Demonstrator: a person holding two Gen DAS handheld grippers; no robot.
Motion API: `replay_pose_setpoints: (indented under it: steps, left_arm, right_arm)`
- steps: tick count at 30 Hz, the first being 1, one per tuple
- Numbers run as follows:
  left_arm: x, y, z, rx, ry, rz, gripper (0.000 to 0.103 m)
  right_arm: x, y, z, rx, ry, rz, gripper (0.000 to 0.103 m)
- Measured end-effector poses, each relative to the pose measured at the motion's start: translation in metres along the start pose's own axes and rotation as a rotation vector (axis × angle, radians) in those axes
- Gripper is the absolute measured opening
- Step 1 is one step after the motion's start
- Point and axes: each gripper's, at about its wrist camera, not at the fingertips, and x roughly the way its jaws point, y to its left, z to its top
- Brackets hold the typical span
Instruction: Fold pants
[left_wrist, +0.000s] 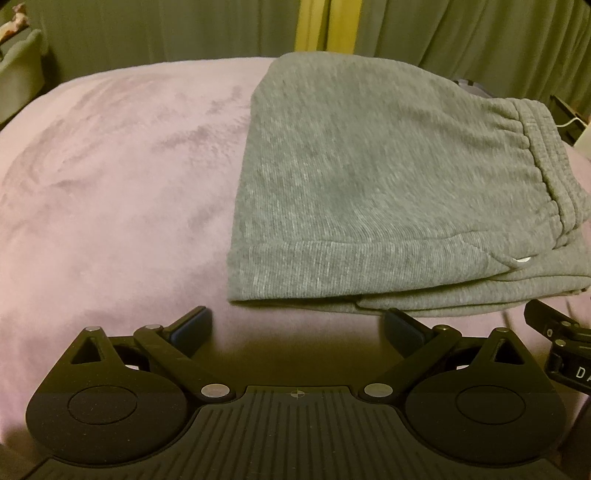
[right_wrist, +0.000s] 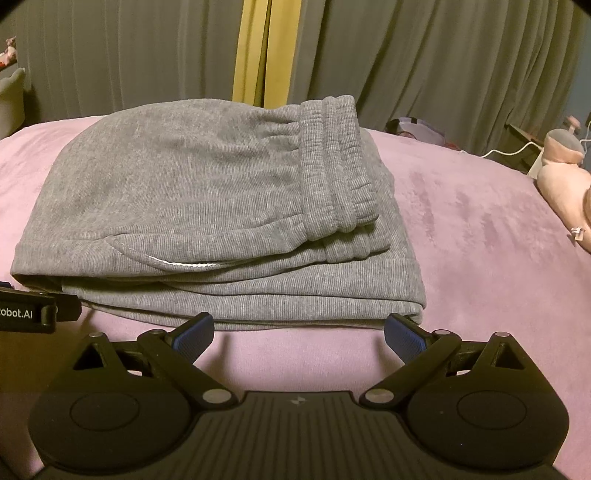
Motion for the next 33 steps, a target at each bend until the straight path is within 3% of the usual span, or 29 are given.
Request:
replay_pose_setpoints:
  steps: [33]
  left_arm:
    - [0.0042,0.0002,0.0014,0.006,0.019,0.004,0.103]
  right_arm:
    - [0.0010,-0.0005,-0.0012,0.010,0.004,-0.002,0.099]
